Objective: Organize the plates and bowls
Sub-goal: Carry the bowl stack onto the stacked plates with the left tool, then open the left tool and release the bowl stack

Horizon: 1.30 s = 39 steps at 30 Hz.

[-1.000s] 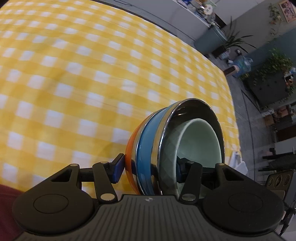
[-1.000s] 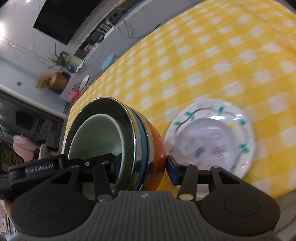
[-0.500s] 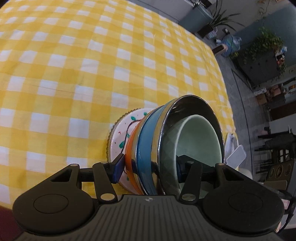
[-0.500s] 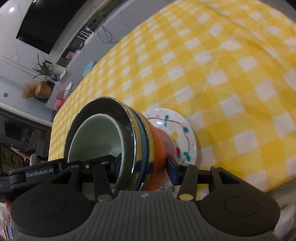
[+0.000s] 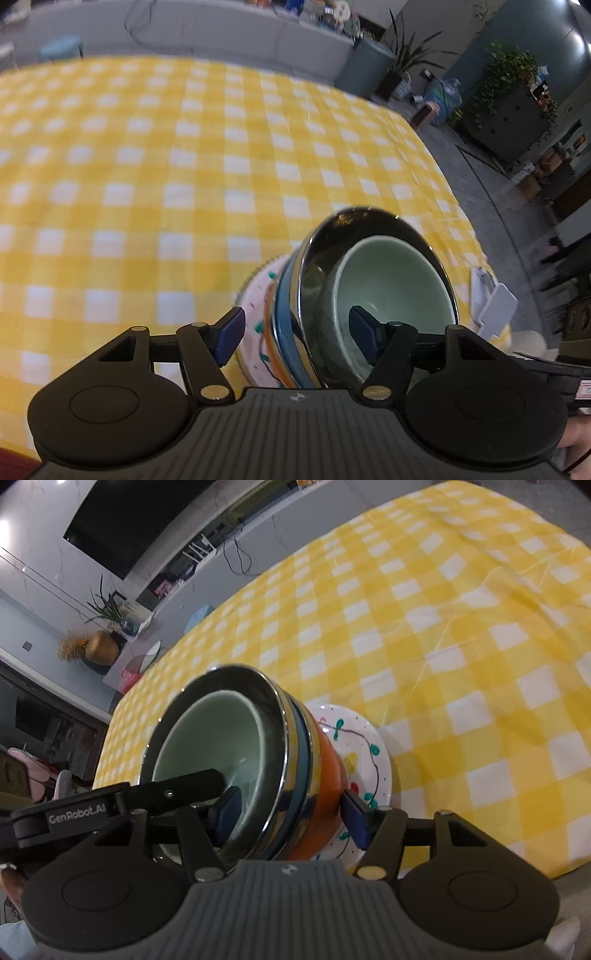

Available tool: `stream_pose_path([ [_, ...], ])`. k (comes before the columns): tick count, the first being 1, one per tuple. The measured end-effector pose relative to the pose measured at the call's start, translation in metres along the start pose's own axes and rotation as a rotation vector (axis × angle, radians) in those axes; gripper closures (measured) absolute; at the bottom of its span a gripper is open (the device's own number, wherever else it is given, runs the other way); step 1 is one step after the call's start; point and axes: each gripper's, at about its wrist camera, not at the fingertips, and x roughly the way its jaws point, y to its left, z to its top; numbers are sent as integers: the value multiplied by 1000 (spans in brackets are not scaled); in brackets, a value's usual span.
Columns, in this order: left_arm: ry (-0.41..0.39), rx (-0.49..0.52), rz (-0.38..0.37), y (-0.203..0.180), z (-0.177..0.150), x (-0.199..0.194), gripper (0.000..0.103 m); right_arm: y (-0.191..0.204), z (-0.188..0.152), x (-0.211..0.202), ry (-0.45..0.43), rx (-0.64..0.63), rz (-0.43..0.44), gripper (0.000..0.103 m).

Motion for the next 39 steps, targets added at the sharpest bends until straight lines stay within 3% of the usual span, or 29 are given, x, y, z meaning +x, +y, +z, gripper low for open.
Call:
stream_pose_path([
  [5,-68,61,110,-11,-5,-16,23,6,-2,-12,-67,-39,1,34],
  [9,-123,96,147,-18,-9,-31,21,12,-3,-19,-116,-88,-13,26],
  [18,-289,196,235,-45,-25,-76,15,38,-26,-53,-307,-205,-112,22],
  [23,-364,232,263,-63,-39,-91,13,51,-47,-56,-345,-273,-178,20],
  [32,-348,216,278,-55,-43,-75,10,48,-53,-52,-364,-288,-220,20],
  [34,-332,196,245,-46,-43,-67,10,44,-51,-50,-381,-297,-234,14],
  [39,-287,121,197,-30,-38,-43,10,25,-40,-42,-377,-220,-195,14],
])
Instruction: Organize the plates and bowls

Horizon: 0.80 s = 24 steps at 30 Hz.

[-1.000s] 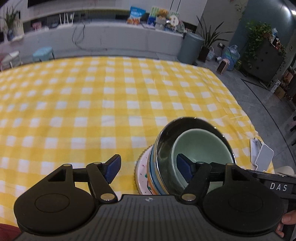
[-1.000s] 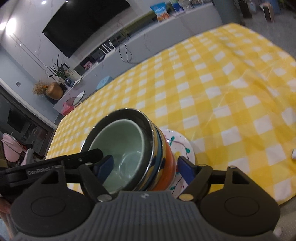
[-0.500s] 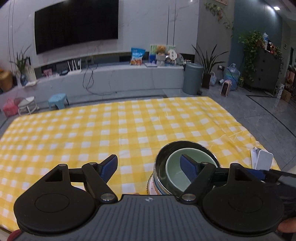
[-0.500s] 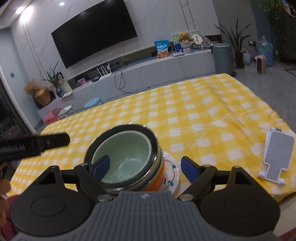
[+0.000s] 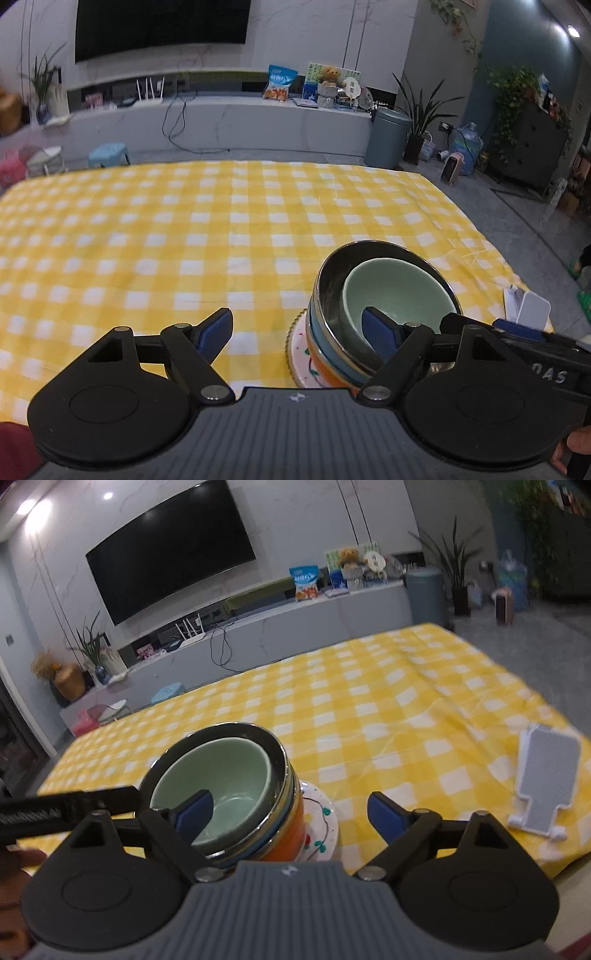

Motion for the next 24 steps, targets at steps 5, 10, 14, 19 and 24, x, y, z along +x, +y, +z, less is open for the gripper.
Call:
stream_pose_path([
  [5,29,-51,-61,11,3,13,11,-20,11,14,25,140,86,16],
  [10,-17,-14,-4,31,5,-13,9,-45,17,-11,-54,198,65,20],
  [14,-13,-21,-14,54,10,-25,9,-55,24,-10,-31,157,-57,46],
  [19,169,-22,92,56,-1,19,22,-55,18,34,134,183,-81,72],
  [24,280,-90,106,42,-8,50,33,-43,7,60,190,99,-190,86],
])
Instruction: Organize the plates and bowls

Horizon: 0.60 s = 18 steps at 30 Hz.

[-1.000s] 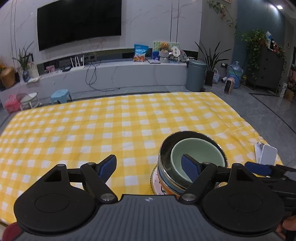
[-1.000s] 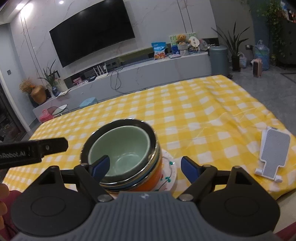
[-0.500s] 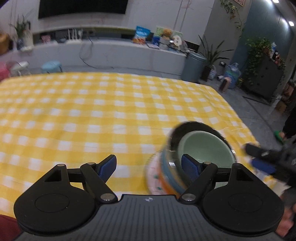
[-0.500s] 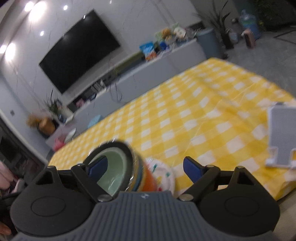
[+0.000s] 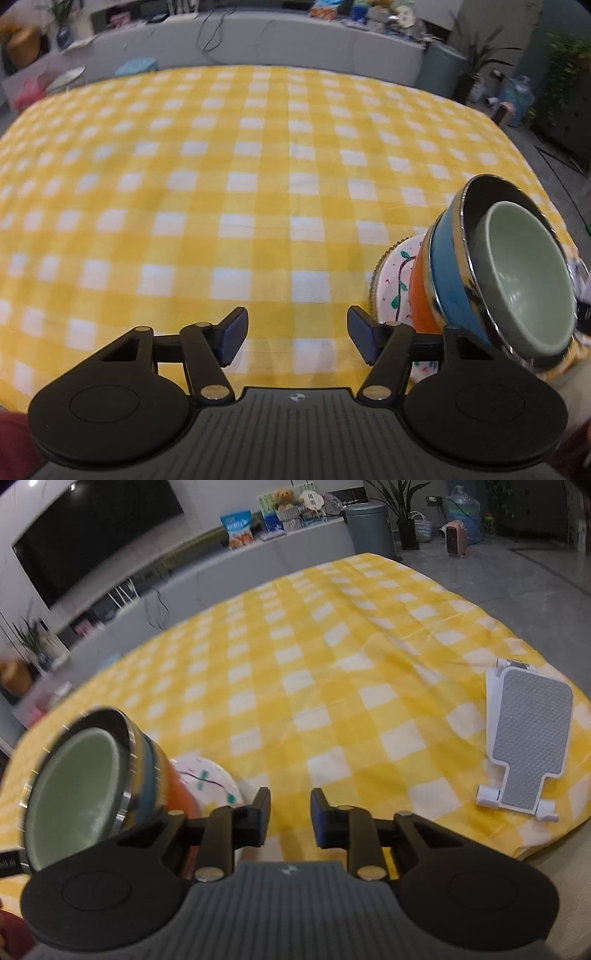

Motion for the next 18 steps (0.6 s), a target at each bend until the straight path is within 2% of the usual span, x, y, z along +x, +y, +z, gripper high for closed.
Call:
stream_pose_path([
  [1,2,6,5,-6,0,3,39,1,-1,3,4,-7,-27,88],
  [3,-2,22,34,-15,1,6,60,-2,-2,9,12,-14,-54,91],
  [5,-1,13,62,-19,1,9,61,-2,-4,14,29,-21,-46,97],
  [8,32,-24,45,-8,2,17,59,3,-5,26,52,-57,-44,101],
  [11,50,-56,18,1,1,21,58,13,-8,29,62,-80,-1,102],
  [14,48,-66,46,2,2,24,59,19,-12,28,71,-64,51,103],
  [18,53,-76,35,6,0,23,58,29,-15,28,57,-115,23,103],
])
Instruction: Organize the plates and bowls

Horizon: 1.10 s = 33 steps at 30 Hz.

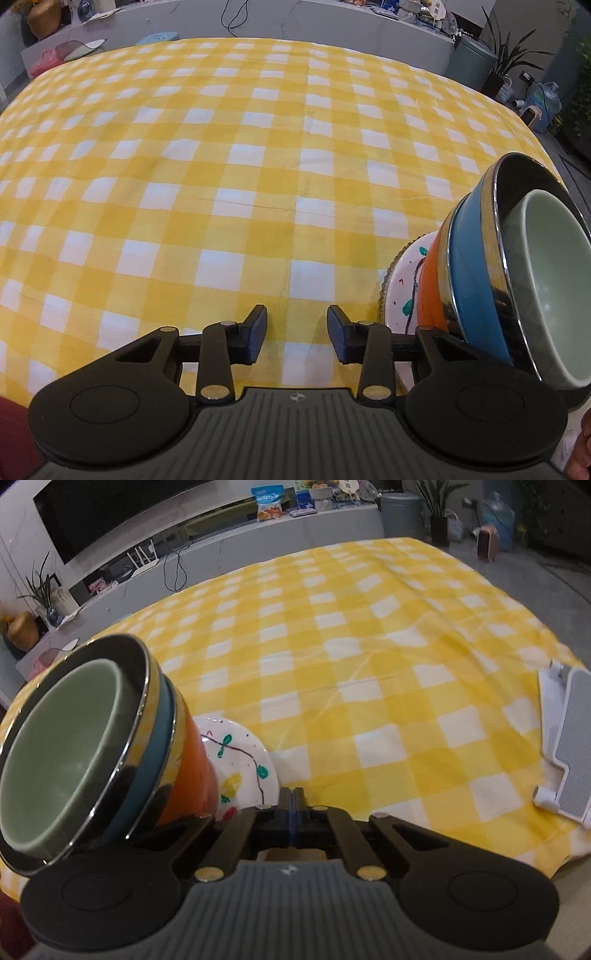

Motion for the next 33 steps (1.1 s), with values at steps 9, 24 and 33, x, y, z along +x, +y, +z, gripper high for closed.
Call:
stream_pose_path([
  [9,0,2,43,1,4,1,55,10,3,7,-5,-27,19,103],
  [24,-229,-8,202,17,11,-65,29,23,9,-29,-113,-32,-27,97],
  [33,-324,76,112,-6,1,-98,26,60,-10,-101,-295,-197,-16,42],
])
